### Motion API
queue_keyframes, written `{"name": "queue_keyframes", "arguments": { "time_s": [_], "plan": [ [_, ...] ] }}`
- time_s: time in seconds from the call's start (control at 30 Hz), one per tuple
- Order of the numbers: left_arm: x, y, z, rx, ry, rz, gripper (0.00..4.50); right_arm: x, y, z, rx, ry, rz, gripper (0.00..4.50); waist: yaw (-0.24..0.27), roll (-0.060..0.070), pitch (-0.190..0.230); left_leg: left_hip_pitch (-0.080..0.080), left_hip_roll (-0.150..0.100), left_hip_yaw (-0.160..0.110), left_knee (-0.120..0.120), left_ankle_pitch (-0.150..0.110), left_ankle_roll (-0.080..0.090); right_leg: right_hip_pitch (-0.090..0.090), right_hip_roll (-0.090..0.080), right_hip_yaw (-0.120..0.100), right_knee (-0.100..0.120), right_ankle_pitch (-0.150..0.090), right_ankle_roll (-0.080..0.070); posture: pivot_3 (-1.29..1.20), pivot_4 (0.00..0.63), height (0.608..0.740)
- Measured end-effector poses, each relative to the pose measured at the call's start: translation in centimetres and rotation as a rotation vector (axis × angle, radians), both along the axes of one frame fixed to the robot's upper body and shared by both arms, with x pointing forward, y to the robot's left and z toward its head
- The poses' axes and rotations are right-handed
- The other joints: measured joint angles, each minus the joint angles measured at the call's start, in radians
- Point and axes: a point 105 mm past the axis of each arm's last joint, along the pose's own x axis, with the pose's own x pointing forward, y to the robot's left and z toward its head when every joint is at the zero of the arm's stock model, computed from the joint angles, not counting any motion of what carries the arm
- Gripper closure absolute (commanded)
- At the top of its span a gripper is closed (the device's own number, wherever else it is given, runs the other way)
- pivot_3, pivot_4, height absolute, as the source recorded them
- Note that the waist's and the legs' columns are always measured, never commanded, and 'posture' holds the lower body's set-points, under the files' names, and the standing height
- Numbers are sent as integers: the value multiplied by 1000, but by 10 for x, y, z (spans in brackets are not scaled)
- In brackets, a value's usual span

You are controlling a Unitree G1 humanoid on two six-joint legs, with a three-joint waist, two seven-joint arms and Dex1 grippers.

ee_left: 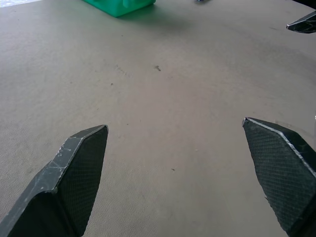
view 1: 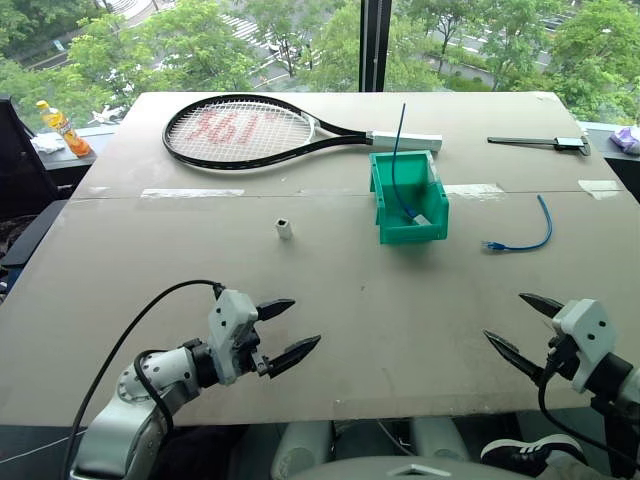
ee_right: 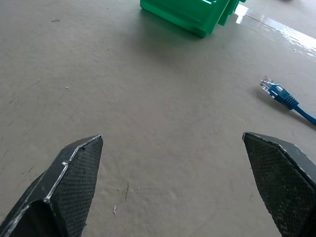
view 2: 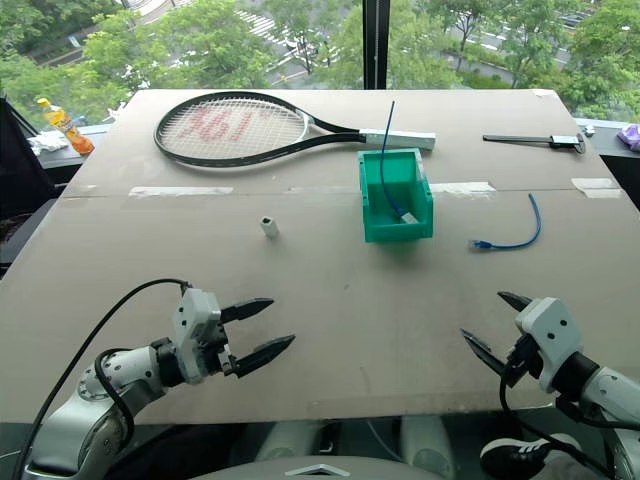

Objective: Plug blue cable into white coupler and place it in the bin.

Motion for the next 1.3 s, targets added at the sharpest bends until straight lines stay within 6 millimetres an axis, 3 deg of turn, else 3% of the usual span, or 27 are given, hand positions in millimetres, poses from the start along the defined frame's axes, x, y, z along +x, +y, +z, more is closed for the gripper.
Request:
{"name": "queue_keyframes", "arguments": {
  "time_s": [0.1, 0.23, 0.47, 0.73, 0.87, 1.1, 1.23, 1.3],
  "plan": [
    [1, -1, 1, -6, -4, -1, 48, 3, 0, 1, -1, -2, -6, 27, 0, 0, 0, 0, 0, 0, 0, 0, 0, 0, -2, 0, 0, 0, 0, 0, 150, 740],
    [10, -12, 24, -59, -87, -51, 48, 31, -6, 22, -89, -36, -14, 27, -1, 1, 0, 1, 0, 1, 1, 0, 0, 0, -3, 0, 1, 0, 0, 0, 150, 740],
    [-2, -31, 31, -16, -139, -281, 48, 92, -36, 42, -299, 61, 72, 27, -1, 2, 3, 0, 0, 3, 0, 0, 1, -1, 1, 0, -1, 1, -2, 0, 150, 740],
    [0, -36, 39, -23, -177, -310, 48, 144, -49, 29, -363, 209, 146, 27, -2, 2, 4, -1, -1, 4, 0, 0, 1, -1, 1, 1, -1, 3, -5, 0, 150, 740],
    [-1, -36, 40, -25, -183, -289, 0, 161, -50, 20, -379, 254, 158, 1169, -4, 3, 4, -1, -1, 4, 0, 0, 1, -1, 1, 1, -1, 3, -5, 0, 150, 740],
    [0, -37, 42, -25, -196, -262, 0, 171, -50, 11, -389, 290, 202, 4251, -4, 3, 4, 0, -1, 4, 1, 0, 1, 0, 1, 2, -1, 3, -5, 0, 150, 740],
    [2, -37, 43, -25, -199, -247, 0, 168, -47, 11, -378, 303, 235, 4423, -3, 3, 4, 1, -1, 3, 1, 0, 1, 1, 1, 1, -1, 4, -5, 0, 150, 740],
    [3, -37, 44, -25, -205, -242, 0, 156, -41, 11, -358, 333, 288, 4423, 0, 3, 4, -1, -1, 1, 0, 0, 1, 0, 1, 0, -1, 4, -5, 0, 150, 740]
  ]
}}
